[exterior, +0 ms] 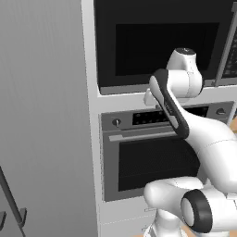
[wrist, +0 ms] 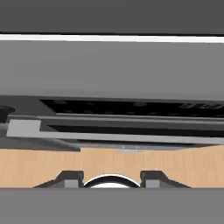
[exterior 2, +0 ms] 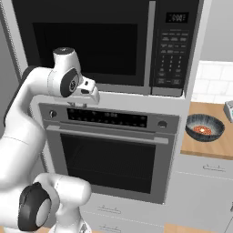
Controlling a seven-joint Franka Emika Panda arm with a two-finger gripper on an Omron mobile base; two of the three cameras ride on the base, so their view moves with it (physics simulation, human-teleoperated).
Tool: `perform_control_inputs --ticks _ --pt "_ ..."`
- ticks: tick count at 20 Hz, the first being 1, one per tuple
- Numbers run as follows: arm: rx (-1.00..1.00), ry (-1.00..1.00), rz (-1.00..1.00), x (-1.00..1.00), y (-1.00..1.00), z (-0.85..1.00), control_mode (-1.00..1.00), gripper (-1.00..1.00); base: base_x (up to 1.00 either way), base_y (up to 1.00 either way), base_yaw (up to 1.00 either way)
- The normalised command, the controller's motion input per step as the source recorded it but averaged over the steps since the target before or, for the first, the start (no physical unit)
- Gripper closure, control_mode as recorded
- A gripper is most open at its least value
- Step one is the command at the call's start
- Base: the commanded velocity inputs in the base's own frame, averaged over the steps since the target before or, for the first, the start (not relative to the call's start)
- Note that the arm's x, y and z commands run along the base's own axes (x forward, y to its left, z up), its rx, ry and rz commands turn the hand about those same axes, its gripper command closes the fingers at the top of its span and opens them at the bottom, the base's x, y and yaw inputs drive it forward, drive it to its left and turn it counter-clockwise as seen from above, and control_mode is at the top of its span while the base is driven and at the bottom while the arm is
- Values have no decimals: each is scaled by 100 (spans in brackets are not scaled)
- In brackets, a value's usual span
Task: Open the microwave, place the bowl with waffle inside the microwave, then close the microwave door and turn it on.
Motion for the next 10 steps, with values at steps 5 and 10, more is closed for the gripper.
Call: perform_control_inputs --ticks 5,10 --pt "1 -24 0 -56 -10 1 -100 -100 0 0 0" --pt "14 -56 -7 -98 -58 38 -100 -100 0 0 0"
